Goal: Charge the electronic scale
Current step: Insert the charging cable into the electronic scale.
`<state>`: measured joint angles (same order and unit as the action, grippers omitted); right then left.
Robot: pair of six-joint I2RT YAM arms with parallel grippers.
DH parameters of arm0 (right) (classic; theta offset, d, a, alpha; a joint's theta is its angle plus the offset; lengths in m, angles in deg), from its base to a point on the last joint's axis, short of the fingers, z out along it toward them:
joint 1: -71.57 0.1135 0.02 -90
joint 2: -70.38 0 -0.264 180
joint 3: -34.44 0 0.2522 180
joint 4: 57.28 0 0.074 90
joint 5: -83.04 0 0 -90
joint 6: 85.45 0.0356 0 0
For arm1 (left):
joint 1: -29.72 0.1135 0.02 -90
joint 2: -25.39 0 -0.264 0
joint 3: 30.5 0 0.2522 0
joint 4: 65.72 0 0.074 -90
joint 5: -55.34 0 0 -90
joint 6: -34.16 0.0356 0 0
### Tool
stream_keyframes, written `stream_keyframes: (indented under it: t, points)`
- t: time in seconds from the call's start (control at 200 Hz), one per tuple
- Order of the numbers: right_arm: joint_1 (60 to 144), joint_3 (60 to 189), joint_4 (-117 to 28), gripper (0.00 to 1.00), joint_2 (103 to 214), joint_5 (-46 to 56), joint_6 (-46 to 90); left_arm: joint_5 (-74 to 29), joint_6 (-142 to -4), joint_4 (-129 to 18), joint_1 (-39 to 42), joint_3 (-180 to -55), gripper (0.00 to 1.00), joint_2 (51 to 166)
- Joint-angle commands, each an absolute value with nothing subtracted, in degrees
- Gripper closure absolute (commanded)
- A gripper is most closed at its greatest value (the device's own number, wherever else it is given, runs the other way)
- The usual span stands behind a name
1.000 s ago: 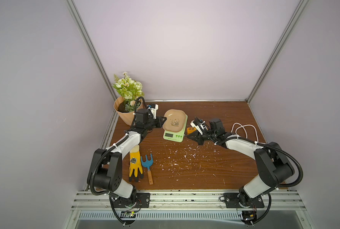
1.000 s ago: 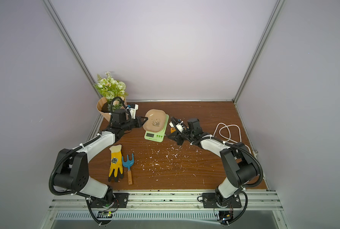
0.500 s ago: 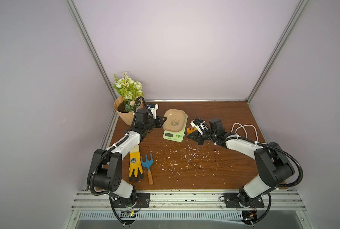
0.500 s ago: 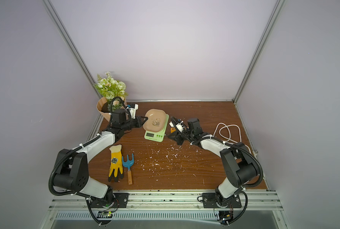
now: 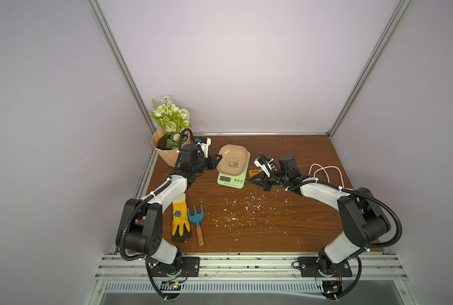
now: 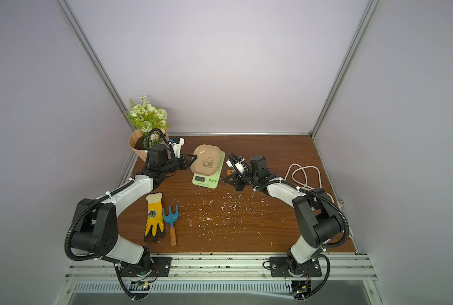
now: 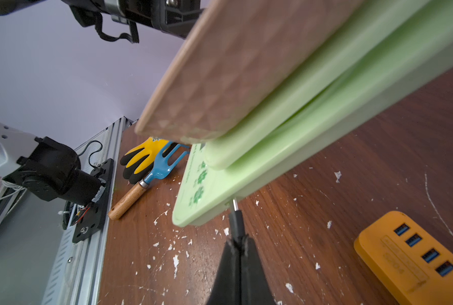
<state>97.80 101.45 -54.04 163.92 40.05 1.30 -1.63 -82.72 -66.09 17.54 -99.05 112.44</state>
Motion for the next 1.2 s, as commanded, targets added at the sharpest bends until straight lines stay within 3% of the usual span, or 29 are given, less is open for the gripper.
stream_keyframes:
  t: [0.0,1.196]
  points:
    - [97.8,104.4,-55.2,1.0,164.3,41.7,1.6,2.3,-83.8,-70.2,16.5,-99.8,1.0,109.9]
    - [98.4,105.2,-49.1,1.0,164.9,42.5,-1.9,1.1,-84.7,-72.6,16.3,-98.4,1.0,108.5]
